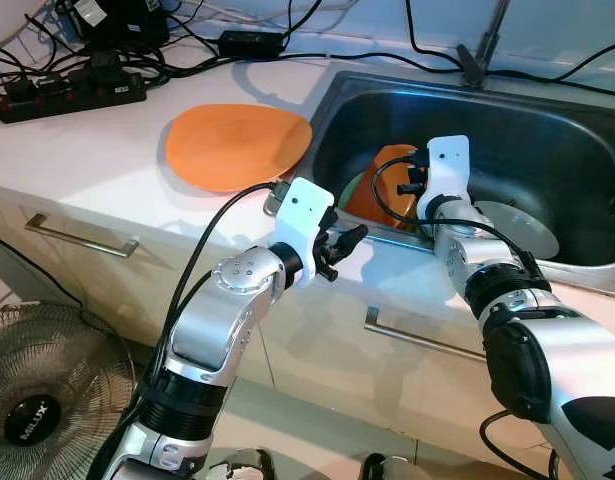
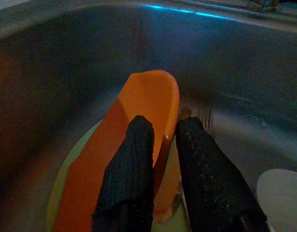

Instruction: Kitchen organization

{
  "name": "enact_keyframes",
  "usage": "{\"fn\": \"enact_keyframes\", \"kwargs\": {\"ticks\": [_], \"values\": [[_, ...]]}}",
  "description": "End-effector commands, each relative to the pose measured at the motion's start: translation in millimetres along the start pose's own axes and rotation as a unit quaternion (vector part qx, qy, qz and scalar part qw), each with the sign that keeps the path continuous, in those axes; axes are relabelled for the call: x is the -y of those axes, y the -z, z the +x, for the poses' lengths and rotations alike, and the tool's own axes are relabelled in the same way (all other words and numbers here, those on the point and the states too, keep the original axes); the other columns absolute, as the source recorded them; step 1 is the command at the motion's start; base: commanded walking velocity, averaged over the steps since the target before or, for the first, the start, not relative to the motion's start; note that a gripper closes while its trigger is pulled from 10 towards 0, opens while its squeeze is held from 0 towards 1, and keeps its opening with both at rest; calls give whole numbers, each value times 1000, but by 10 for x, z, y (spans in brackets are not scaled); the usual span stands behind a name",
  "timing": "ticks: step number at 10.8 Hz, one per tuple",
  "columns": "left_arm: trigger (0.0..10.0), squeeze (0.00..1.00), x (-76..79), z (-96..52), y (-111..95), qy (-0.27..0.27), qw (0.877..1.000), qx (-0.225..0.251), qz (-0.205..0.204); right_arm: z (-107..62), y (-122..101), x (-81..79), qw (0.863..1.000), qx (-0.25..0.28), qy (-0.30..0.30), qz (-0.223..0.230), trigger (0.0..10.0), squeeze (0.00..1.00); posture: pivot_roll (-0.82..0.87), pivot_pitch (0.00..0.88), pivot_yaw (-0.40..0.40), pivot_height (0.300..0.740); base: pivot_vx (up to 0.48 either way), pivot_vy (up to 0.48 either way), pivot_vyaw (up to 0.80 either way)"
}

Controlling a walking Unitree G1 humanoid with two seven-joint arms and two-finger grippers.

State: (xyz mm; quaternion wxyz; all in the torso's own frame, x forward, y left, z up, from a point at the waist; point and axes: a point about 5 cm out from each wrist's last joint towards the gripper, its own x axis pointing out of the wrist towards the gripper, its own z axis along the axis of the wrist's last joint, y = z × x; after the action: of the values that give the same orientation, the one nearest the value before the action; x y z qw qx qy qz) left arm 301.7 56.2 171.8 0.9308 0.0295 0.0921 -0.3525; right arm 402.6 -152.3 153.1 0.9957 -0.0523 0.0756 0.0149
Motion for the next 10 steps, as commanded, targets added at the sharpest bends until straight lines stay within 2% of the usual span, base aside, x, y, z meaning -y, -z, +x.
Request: {"fn": "enact_keyframes", "kwargs": {"ticks": [1, 2, 3, 4, 5, 6, 10], "values": [[10000, 0, 14, -8, 2, 0, 1000, -1, 0, -3, 32, -52, 1000, -8, -8, -10, 10000, 0, 189, 114, 35, 740, 0, 0, 0], [10000, 0, 11, -4, 4, -1, 1000, -2, 0, -2, 27, -44, 1000, -6, -7, -14, 10000, 0, 188, 113, 34, 740, 0, 0, 0], [10000, 0, 6, 0, 5, -2, 1000, -2, -1, -4, 27, -14, 1000, -5, 0, -17, 10000, 1000, 188, 111, 33, 740, 0, 0, 0], [10000, 0, 2, 2, 4, -3, 1000, -2, -1, -2, 16, -3, 999, -3, 4, -33, 10000, 1000, 187, 110, 32, 740, 0, 0, 0], [10000, 0, 2, 2, 6, -3, 1000, -2, -1, -1, 7, 0, 999, -1, 5, -45, 10000, 129, 187, 110, 32, 740, 0, 0, 0], [10000, 0, 3, 2, 11, -3, 1000, -3, -1, -1, -10, 18, 998, 5, 11, -56, 10000, 0, 184, 108, 34, 740, 0, 0, 0], [10000, 0, 9, 17, 13, -2, 1000, -2, -1, 0, -29, 38, 997, 12, 17, -69, 10000, 0, 178, 106, 33, 740, 0, 0, 0]]}}
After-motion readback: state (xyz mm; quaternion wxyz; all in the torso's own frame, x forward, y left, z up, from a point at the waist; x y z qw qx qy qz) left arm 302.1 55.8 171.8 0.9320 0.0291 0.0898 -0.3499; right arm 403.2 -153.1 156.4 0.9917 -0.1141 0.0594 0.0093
